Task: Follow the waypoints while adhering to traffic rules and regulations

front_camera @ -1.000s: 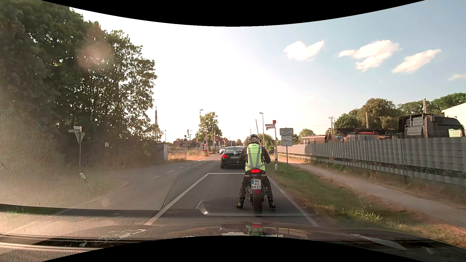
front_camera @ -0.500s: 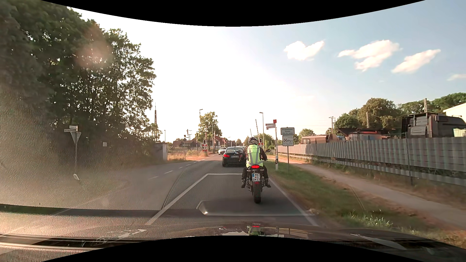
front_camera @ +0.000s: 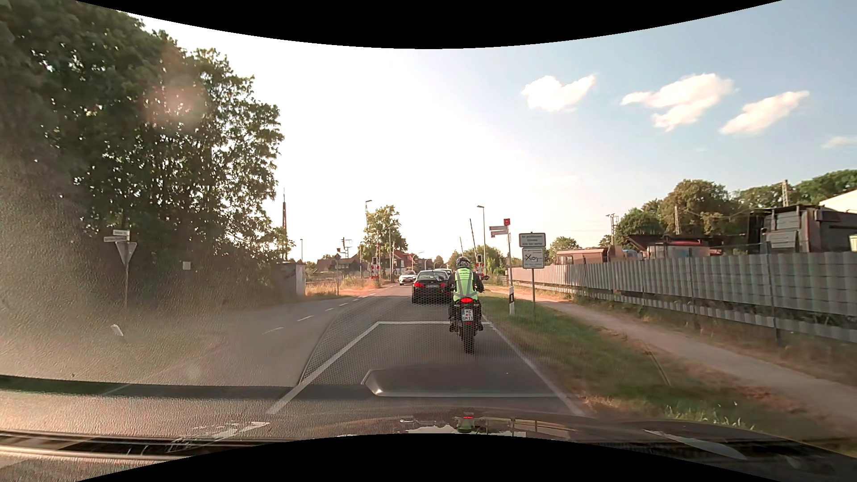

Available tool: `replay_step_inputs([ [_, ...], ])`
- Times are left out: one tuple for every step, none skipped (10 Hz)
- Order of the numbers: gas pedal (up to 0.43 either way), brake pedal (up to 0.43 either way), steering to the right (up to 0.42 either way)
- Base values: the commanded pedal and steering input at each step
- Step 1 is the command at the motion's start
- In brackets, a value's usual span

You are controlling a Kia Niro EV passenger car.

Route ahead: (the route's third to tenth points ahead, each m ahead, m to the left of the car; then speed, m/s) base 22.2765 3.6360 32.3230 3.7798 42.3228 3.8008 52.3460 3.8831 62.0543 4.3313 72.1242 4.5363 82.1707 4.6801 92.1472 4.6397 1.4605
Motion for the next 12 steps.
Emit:
replay_step_inputs([
  [0.22,0.0,-0.016],
  [0.24,0.0,-0.016],
  [0.248,0.0,-0.015],
  [0.26,0.0,-0.014],
  [0.26,0.0,-0.014],
  [0.28,0.0,-0.014],
  [0.299,0.0,-0.014],
  [0.299,0.0,-0.014],
  [0.299,0.0,-0.013],
  [0.299,0.0,-0.011],
  [0.299,0.0,-0.01],
  [0.287,0.0,-0.01],
])
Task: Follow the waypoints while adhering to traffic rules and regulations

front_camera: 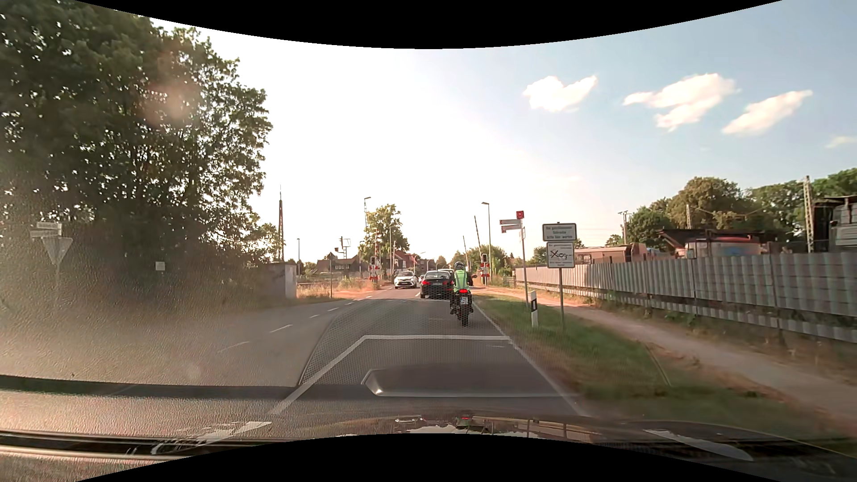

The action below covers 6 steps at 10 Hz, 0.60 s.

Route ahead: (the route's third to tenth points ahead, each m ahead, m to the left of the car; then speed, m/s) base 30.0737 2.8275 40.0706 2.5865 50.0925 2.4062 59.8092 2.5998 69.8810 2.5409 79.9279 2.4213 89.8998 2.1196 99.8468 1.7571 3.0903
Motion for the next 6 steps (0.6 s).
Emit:
replay_step_inputs([
  [0.287,0.0,-0.008],
  [0.287,0.0,-0.005],
  [0.287,0.0,-0.004],
  [0.287,0.0,-0.005],
  [0.268,0.0,-0.005],
  [0.26,0.0,-0.005],
])
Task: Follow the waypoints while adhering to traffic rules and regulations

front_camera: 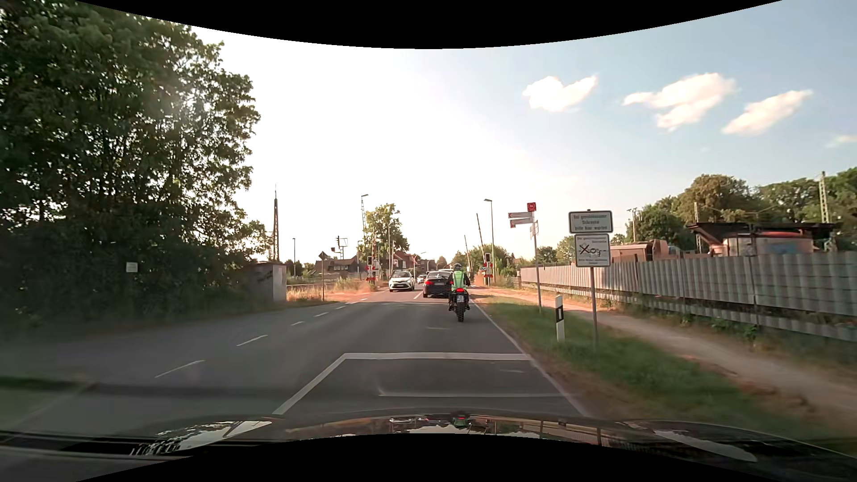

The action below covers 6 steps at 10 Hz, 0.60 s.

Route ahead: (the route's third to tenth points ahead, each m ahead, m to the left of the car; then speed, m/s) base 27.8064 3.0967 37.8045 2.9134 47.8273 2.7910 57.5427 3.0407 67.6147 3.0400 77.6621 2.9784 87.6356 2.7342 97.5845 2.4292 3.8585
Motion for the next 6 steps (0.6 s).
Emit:
replay_step_inputs([
  [0.248,0.0,-0.005],
  [0.248,0.0,-0.005],
  [0.248,0.0,-0.005],
  [0.248,0.0,-0.005],
  [0.24,0.0,-0.004],
  [0.24,0.0,-0.004],
])
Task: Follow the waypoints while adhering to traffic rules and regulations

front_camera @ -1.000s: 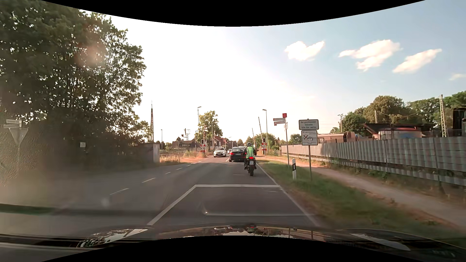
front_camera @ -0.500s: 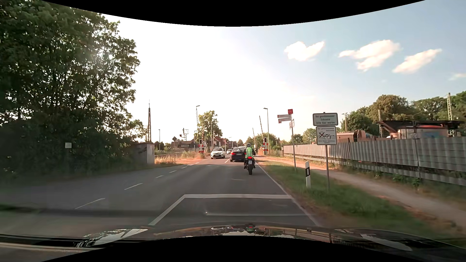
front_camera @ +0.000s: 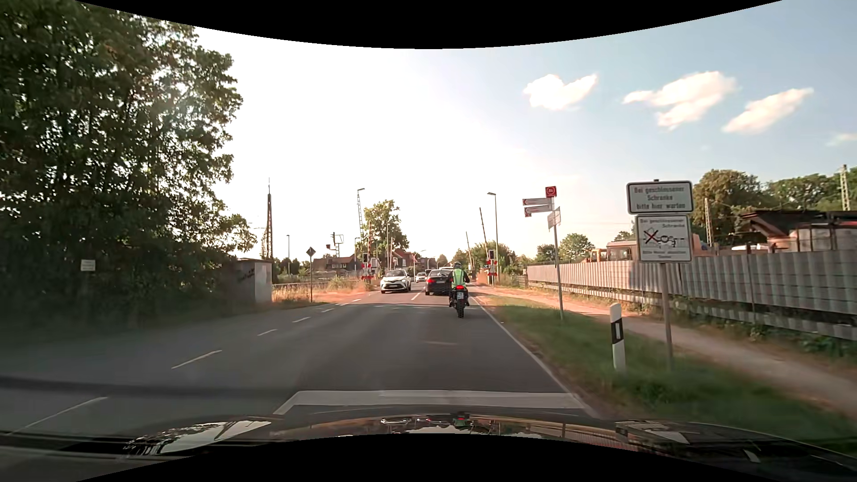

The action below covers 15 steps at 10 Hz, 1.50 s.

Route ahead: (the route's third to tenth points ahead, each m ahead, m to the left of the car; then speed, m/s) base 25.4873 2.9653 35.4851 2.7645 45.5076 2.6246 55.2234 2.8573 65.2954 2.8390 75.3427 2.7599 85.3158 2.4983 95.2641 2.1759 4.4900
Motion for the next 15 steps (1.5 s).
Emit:
replay_step_inputs([
  [0.24,0.0,-0.004],
  [0.24,0.0,-0.004],
  [0.228,0.0,-0.004],
  [0.189,0.0,-0.004],
  [0.177,0.0,-0.003],
  [0.177,0.0,-0.003],
  [0.177,0.0,-0.002],
  [0.177,0.0,-0.002],
  [0.177,0.0,-0.002],
  [0.177,0.0,0.0],
  [0.177,0.0,0.001],
  [0.177,0.0,0.001],
  [0.177,0.0,0.001],
  [0.177,0.0,0.001],
  [0.177,0.0,0.001],
])
